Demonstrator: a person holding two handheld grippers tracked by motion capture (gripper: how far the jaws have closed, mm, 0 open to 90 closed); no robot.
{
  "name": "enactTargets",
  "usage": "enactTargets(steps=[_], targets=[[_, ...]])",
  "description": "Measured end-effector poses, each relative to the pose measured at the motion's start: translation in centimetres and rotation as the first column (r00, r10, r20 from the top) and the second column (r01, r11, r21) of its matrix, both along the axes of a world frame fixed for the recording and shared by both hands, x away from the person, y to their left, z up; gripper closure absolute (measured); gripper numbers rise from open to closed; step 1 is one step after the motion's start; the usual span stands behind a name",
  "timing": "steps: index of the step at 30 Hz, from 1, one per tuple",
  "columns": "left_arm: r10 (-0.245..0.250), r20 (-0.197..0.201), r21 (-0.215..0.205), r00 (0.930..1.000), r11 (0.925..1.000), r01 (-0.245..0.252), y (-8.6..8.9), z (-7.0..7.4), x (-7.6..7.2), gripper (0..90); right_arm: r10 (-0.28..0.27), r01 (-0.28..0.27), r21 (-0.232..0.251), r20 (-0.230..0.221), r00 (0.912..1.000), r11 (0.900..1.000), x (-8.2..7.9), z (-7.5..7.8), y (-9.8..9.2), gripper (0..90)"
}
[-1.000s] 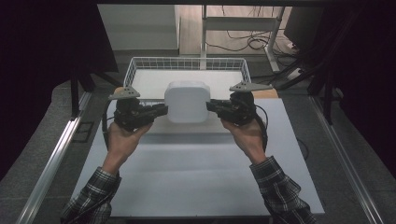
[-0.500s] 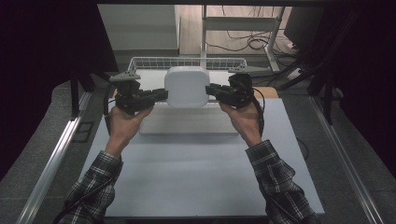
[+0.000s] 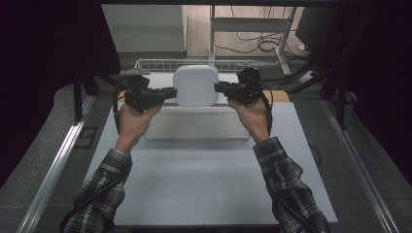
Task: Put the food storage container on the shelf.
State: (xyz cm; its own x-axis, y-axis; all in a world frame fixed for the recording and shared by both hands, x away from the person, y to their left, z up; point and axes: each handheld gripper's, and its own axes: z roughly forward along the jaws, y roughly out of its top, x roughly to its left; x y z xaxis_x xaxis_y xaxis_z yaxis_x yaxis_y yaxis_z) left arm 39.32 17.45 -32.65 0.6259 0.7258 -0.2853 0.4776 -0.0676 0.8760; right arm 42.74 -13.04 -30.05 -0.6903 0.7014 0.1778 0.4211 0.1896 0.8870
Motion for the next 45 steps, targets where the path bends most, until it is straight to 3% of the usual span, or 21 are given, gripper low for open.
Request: enactTargets(steps=[11,25,31,36,45], targets=[[-0.004,0.005,-0.010,1.0000,0.9999,0.004,-0.4,0.5,0.8,72.4,-0.034,0.035,0.012,-0.019,0.9992,0.999,1.3,0.0,0.3,71.4],[0.045,-0.029,-0.043,0.9986,0.9980,-0.046,-0.3,0.3,2.4,59.9,-0.043,0.043,0.003,-0.020,0.9989,0.999,2.1,0.1,1.5,62.8],[0.058,-0.044,-0.020,0.9973,0.9980,-0.059,-0.6,0.2,3.2,56.7,-0.051,0.052,0.016,-0.041,0.9979,0.999,2.9,0.0,1.8,58.8],[0.057,-0.055,-0.029,0.9968,0.9978,-0.059,-0.7,0.2,3.7,54.3,-0.058,0.060,0.030,-0.059,0.9966,0.998,3.4,-0.2,1.6,56.0],[0.125,-0.046,0.013,0.9911,0.9921,-0.124,-1.1,0.6,4.3,44.1,-0.122,0.122,-0.011,-0.030,0.9921,0.992,4.4,-0.1,2.4,52.9]])
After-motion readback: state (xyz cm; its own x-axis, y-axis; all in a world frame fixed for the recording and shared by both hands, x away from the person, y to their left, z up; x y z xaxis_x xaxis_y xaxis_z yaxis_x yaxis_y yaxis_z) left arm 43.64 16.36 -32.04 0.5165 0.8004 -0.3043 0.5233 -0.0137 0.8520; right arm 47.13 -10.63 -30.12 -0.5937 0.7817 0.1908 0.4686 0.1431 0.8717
